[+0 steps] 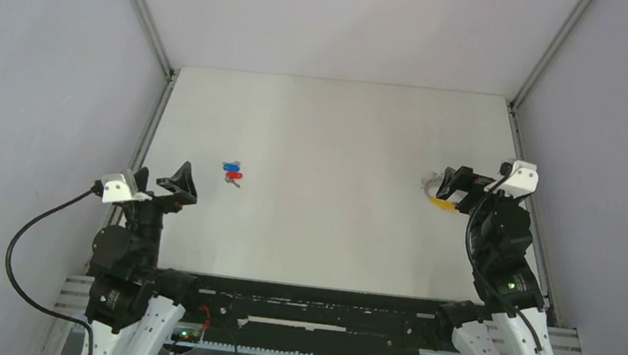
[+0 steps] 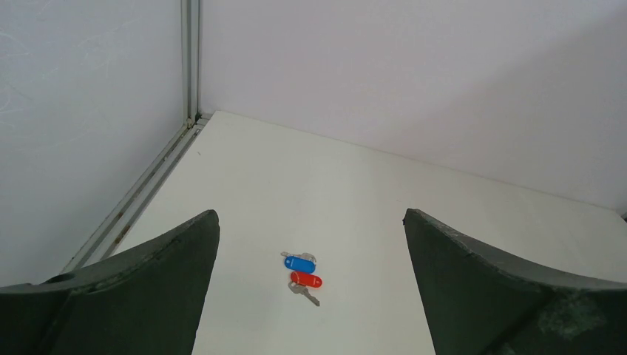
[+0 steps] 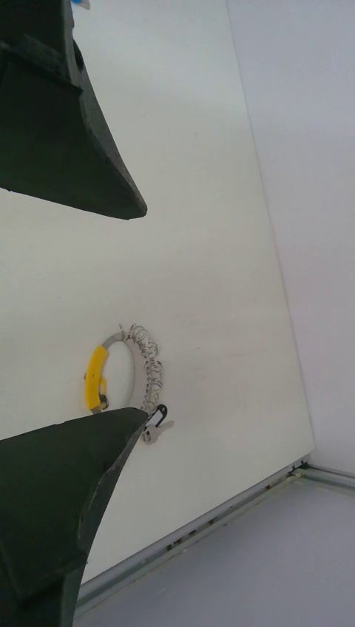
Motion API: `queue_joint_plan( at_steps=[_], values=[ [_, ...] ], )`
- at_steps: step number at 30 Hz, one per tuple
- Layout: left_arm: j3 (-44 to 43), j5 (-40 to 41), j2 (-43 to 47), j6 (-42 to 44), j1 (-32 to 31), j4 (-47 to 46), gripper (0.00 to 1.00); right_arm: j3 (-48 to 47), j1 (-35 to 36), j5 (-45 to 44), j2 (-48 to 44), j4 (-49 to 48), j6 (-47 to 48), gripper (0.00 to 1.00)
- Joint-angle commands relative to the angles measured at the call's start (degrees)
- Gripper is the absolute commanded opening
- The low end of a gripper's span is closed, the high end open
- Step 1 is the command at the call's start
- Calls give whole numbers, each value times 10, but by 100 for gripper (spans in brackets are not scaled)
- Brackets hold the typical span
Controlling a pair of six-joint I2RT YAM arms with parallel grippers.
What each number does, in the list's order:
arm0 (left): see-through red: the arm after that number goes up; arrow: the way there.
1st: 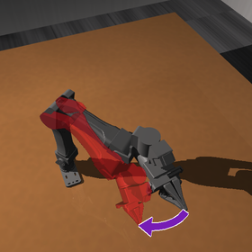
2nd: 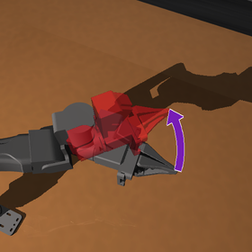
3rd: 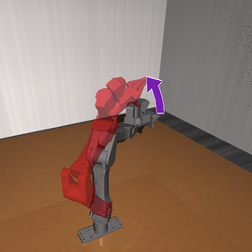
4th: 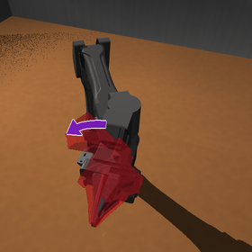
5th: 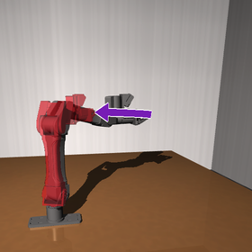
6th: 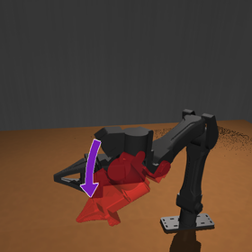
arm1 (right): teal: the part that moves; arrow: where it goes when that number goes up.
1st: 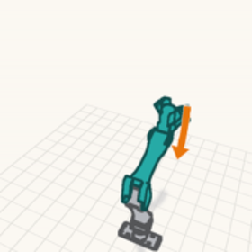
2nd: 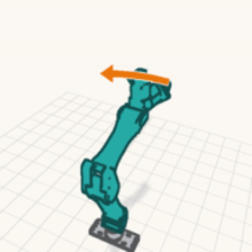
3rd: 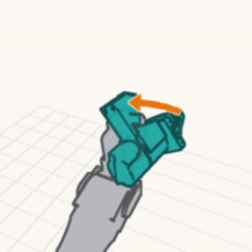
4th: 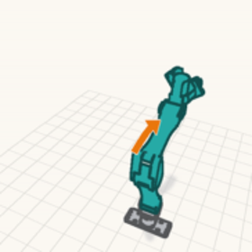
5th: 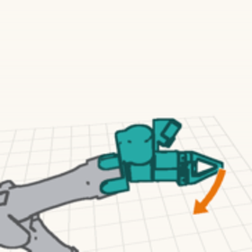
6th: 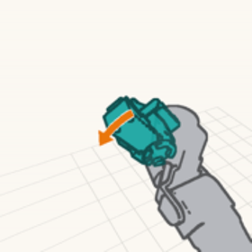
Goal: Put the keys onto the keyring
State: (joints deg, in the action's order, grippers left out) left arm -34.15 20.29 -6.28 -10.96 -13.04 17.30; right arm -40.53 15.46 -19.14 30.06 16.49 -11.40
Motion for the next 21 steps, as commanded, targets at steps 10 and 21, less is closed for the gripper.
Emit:
queue_joint_plan(
  at_steps=[10,21],
  values=[
    [2,-15,-1,-1,6,-7,100,-19,9,-22,2,-1,2,100],
    [-6,-62,-10,-15,6,0,100,-66,-12,40,100,88,-38,100]
  ],
)
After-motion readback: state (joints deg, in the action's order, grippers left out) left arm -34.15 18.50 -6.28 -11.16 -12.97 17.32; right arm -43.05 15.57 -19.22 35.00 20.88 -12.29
